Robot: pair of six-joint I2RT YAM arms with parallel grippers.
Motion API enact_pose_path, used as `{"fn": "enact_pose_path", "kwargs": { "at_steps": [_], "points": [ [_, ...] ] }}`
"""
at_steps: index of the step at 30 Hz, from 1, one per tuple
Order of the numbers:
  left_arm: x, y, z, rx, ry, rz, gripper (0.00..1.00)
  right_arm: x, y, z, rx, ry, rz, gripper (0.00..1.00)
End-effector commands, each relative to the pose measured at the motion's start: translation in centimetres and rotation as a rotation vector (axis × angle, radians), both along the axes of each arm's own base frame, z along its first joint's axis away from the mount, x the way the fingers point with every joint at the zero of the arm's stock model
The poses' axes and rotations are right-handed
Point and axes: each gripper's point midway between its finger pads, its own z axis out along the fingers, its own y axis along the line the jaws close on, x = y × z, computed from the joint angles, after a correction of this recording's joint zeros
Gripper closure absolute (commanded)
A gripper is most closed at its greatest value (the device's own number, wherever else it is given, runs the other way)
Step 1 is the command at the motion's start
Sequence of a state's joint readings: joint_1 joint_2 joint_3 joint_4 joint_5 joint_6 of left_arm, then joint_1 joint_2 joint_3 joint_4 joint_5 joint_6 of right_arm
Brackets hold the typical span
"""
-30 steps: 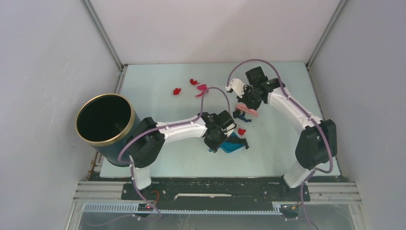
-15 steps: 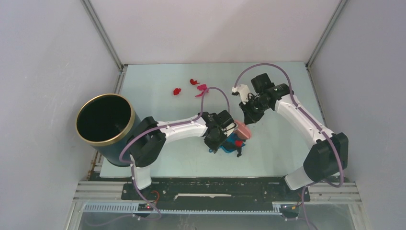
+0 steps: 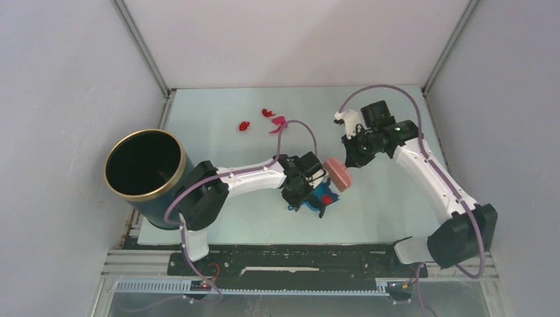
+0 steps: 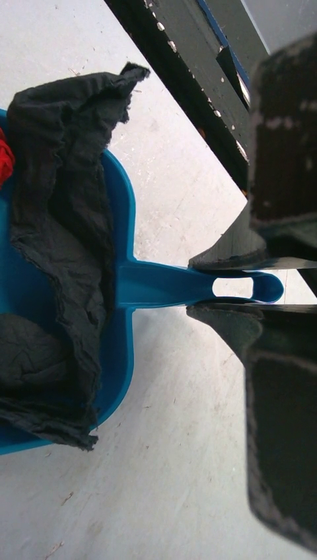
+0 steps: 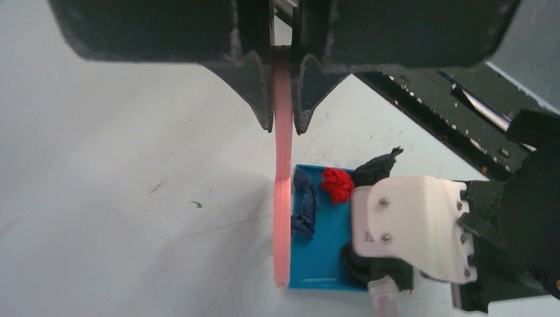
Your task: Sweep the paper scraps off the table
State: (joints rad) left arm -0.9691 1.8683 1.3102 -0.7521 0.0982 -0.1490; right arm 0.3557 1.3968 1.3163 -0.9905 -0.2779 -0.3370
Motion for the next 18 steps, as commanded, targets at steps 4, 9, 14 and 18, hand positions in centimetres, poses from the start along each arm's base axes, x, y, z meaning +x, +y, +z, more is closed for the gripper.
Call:
{"fn": "enact_pose_path", "kwargs": {
  "at_steps": [4,9,14,18],
  "points": [
    [-0.2,0.9,3.0,-0.027,-0.065,-0.028,1.0,1.5,-3.6,5.8,0.173,-0.153,-0.233,1.0],
    [-1.1,2.4,4.1,-0.012,-0.069,-0.007,1.0,0.9,-5.0,6.0,0.219,-0.152,-0.261,1.0],
    [-2.0,4.7,4.8,0.053,-0.057,0.051,1.0,0.4,-5.7,4.0,0.171,-0.122,-0.266,1.0],
    [-2.7,6.8,5.3,0.073,-0.079,0.123,1.0,0.2,-5.5,2.9,0.166,-0.092,-0.25,1.0]
  ]
}}
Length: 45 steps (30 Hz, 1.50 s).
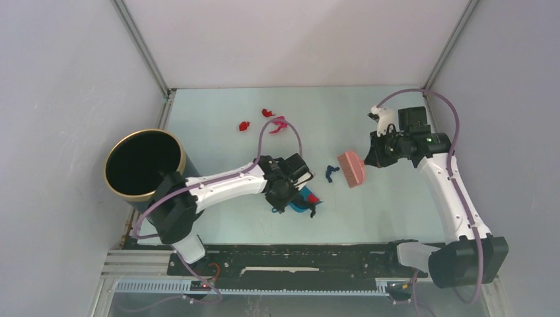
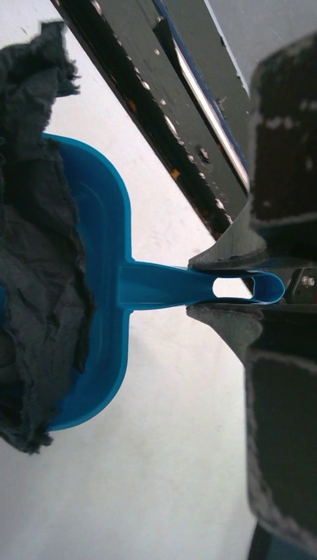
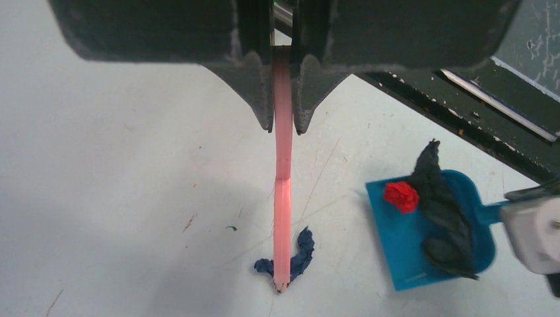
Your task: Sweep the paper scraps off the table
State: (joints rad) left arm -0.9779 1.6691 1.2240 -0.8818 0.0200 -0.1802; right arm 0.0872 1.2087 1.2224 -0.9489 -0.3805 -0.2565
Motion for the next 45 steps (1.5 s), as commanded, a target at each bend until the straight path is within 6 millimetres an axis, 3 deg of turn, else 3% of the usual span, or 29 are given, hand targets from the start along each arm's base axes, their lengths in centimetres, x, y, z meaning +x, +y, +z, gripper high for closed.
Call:
{"fn": "enact_pose_path", "kwargs": {
  "at_steps": [1,5,10,13,16,21,26,31,36,45],
  "points": [
    [-1.3,2.9,1.4,0.026,-0.022,0.099,1.0,0.3,0.3,0.0,0.01,-0.018,0.017,1.0],
    [-3.2,4.3,0.9,0.026,0.028,0.159,1.0,1.9,-0.5,-0.5,-0.055,-0.06,-0.022,1.0],
    [-4.1,4.6,0.8,0.001,0.046,0.134,1.0,5.6,-1.3,-1.6,-0.211,-0.133,-0.062,1.0],
    [-3.5,4.1,0.7,0.012,0.04,0.099,1.0,7.4,-0.3,-2.7,-0.267,-0.121,-0.05,1.0],
    [-2.8,2.7,0.3,0.0,0.043,0.071,1.0,8.2,3.3,-4.3,-0.333,-0.127,0.014,1.0],
    [-1.6,0.6,-1.4,0.002,0.057,0.046,1.0,6.5,8.6,-5.9,-0.374,-0.086,0.16,1.0],
    [-0.4,-1.1,-2.5,0.0,0.05,0.017,1.0,4.5,10.5,-5.5,-0.187,0.008,0.203,1.0],
    [0.8,-3.7,-2.5,-0.076,0.031,0.038,1.0,2.5,11.4,-4.9,-0.031,0.107,0.248,1.0],
    [1.4,-5.8,-2.6,-0.132,0.043,0.042,1.0,2.4,11.2,-4.9,0.008,0.128,0.253,1.0],
    [2.4,-6.9,-2.4,-0.153,0.016,0.067,1.0,1.7,10.8,-2.1,0.096,0.094,0.252,1.0]
  ]
}}
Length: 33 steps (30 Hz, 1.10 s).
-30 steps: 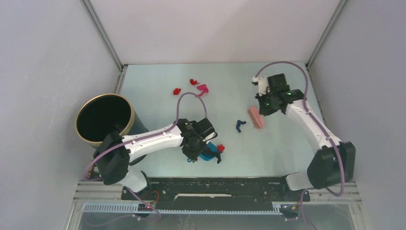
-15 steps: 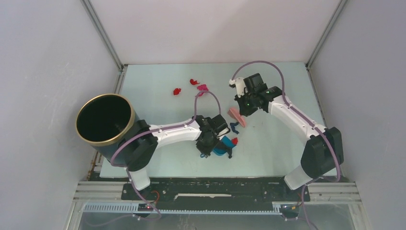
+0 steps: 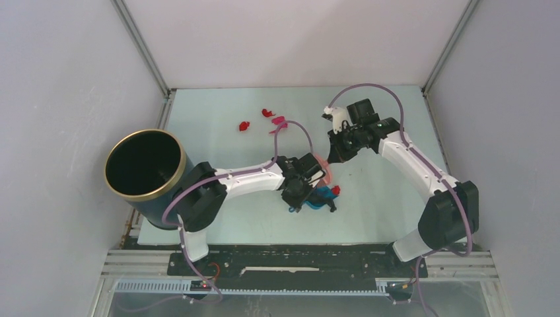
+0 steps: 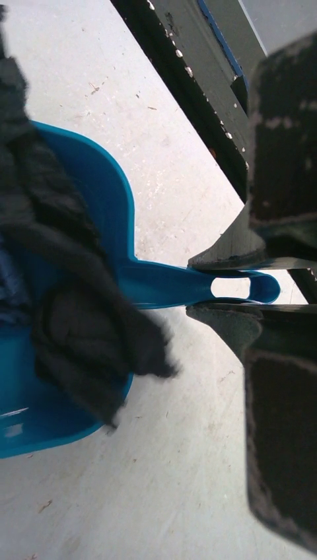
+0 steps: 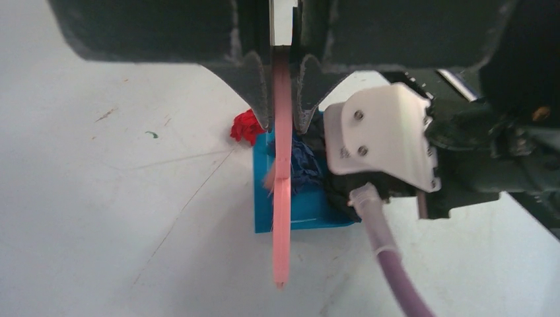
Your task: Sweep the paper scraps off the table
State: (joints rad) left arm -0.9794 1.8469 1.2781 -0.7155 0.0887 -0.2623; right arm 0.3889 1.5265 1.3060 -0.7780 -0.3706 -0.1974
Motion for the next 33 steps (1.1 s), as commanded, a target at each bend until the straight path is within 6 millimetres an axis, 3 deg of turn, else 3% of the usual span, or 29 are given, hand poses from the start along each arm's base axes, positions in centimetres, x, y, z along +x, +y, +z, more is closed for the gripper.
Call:
{"fn": "enact_pose_path", "kwargs": {
  "at_steps": [1,8,14,19,23,27,33],
  "points": [
    [1.0,-2.1,1.1,-0.071,-0.035,0.009,1.0,-1.5,0.0,3.1,0.098,0.005,-0.005,1.0],
    [-0.2,-2.3,0.8,-0.092,0.009,-0.032,1.0,0.6,-4.3,6.0,0.089,-0.11,-0.125,1.0],
    [-1.1,-0.3,2.1,-0.042,0.016,-0.05,1.0,0.5,-8.6,5.4,-0.046,-0.097,-0.237,1.0],
    [-2.8,1.6,3.0,0.033,0.058,-0.109,1.0,-0.8,-10.2,4.2,-0.123,-0.086,-0.278,1.0],
    [-3.6,1.6,3.2,0.05,0.079,-0.168,1.0,-2.1,-10.4,2.9,-0.149,-0.048,-0.276,1.0],
    [-3.4,0.0,2.9,0.042,0.074,-0.192,1.0,-3.0,-10.0,1.2,-0.135,-0.006,-0.262,1.0],
    [-1.5,-2.8,1.9,0.049,0.044,-0.216,1.0,-4.8,-6.8,1.0,0.027,0.076,-0.158,1.0]
  ]
}}
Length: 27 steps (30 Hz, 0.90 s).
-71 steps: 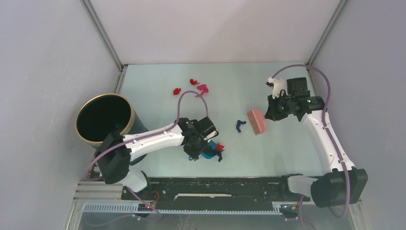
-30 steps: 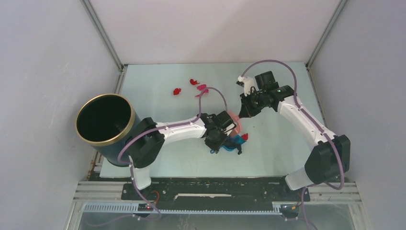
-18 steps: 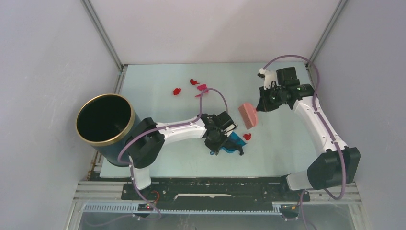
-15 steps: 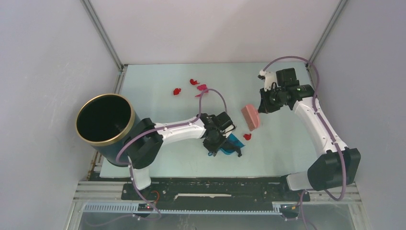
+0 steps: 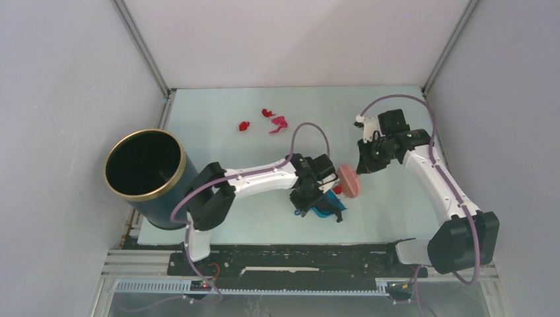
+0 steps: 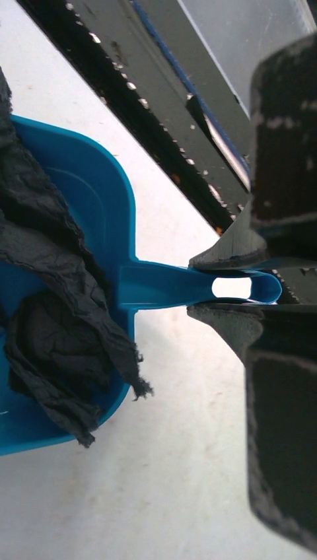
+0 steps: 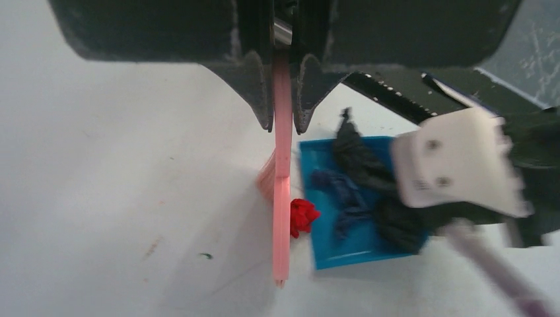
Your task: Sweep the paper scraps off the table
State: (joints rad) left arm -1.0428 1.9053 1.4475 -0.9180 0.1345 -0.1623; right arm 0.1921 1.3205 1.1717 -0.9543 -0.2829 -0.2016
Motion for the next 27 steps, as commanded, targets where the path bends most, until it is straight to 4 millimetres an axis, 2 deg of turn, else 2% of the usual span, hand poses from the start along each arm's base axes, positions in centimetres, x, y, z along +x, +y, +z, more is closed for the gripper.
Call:
{"fn": "enact_pose_path", "kwargs": {
  "at_steps": [1,4,6,10,19,24,27],
  "points": [
    [1.2,-2.1,-0.2,-0.017,-0.019,-0.045,1.0,-0.8,2.9,1.6,0.167,-0.017,0.085,1.0],
    [1.9,-2.9,0.1,-0.03,-0.045,-0.036,1.0,-1.0,3.6,3.3,0.257,-0.054,0.1,1.0],
    [2.1,-3.3,0.3,-0.058,-0.056,-0.03,1.0,-0.5,2.9,3.9,0.233,-0.105,0.083,1.0],
    [2.5,-3.5,0.0,-0.1,-0.1,-0.006,1.0,0.3,1.6,4.0,0.179,-0.146,0.054,1.0],
    [3.9,-4.7,-0.5,-0.186,-0.208,0.038,1.0,0.1,0.2,4.3,0.199,-0.141,0.012,1.0],
    [4.7,-5.3,0.0,-0.221,-0.256,0.058,1.0,0.2,-0.5,4.9,0.215,-0.161,-0.019,1.0],
    [5.7,-5.0,0.9,-0.225,-0.313,0.109,1.0,0.9,-1.8,5.5,0.246,-0.187,-0.071,1.0]
  ]
}}
